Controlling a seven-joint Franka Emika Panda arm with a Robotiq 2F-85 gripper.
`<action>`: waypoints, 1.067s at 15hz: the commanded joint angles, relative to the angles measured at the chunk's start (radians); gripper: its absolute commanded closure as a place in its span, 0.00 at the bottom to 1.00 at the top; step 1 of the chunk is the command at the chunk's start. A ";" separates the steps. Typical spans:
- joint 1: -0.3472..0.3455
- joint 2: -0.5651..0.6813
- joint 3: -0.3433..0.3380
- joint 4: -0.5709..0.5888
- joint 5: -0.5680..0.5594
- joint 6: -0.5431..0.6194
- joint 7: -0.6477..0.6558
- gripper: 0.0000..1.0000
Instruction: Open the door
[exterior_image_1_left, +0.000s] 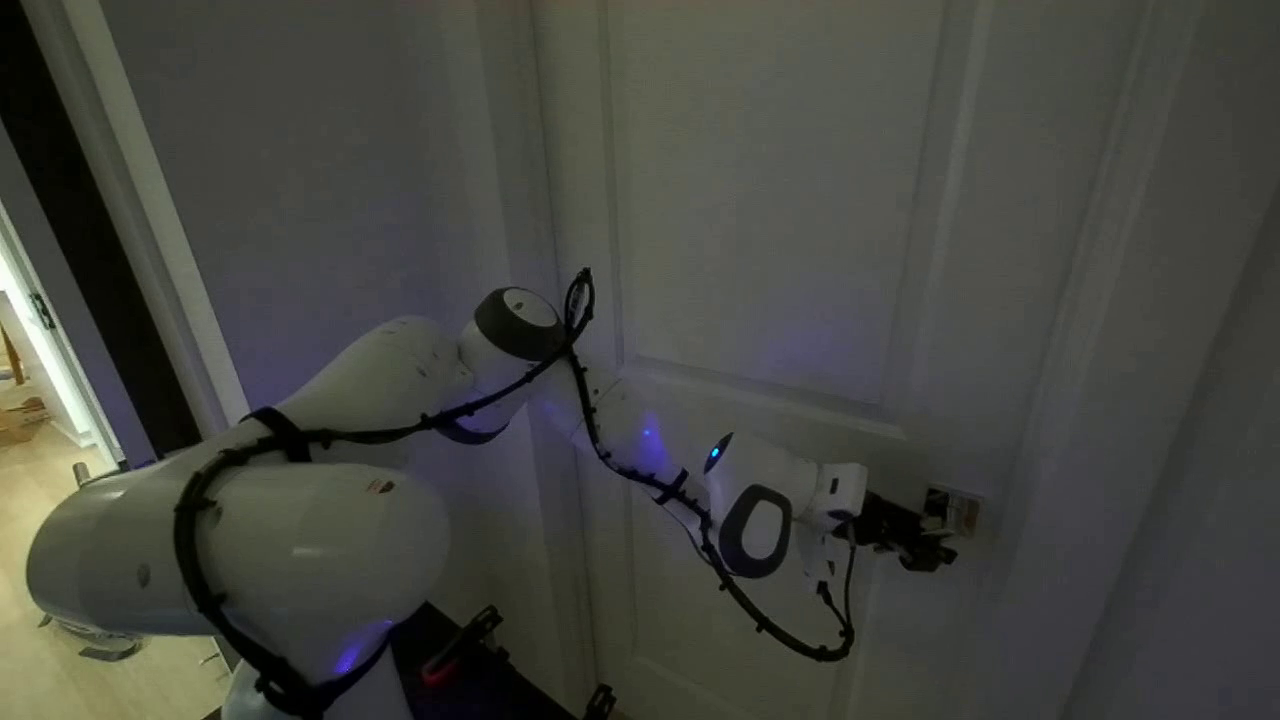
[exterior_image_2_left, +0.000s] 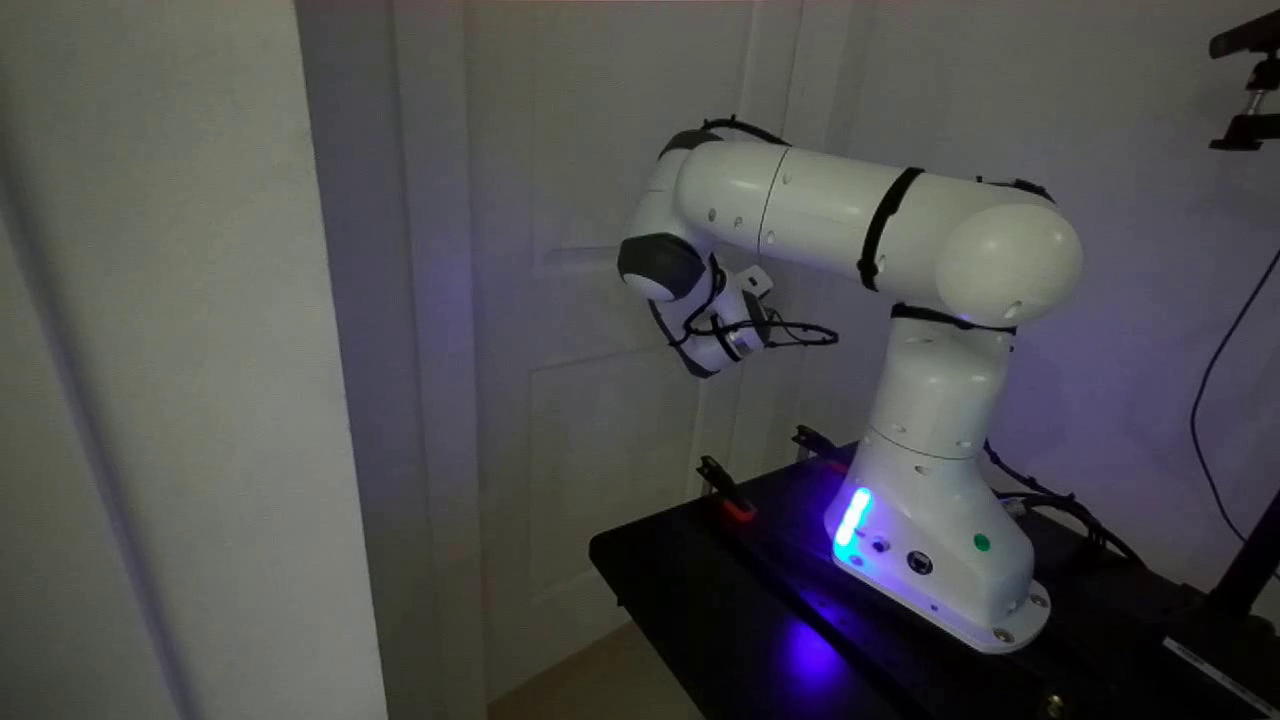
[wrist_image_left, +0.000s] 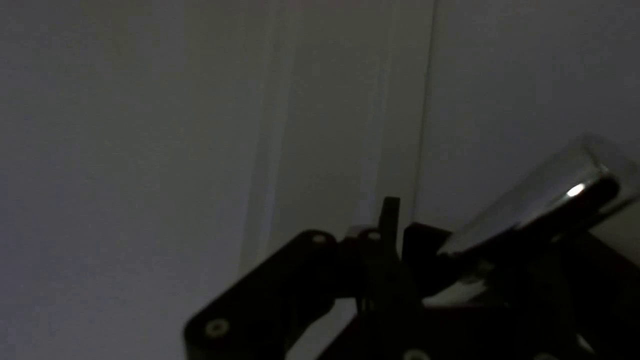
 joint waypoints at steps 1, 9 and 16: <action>-0.054 0.000 -0.005 -0.026 0.062 -0.028 -0.183 0.99; -0.058 0.000 0.016 -0.030 0.206 0.006 -0.449 0.99; -0.087 0.001 0.021 0.057 0.300 0.025 -0.540 0.99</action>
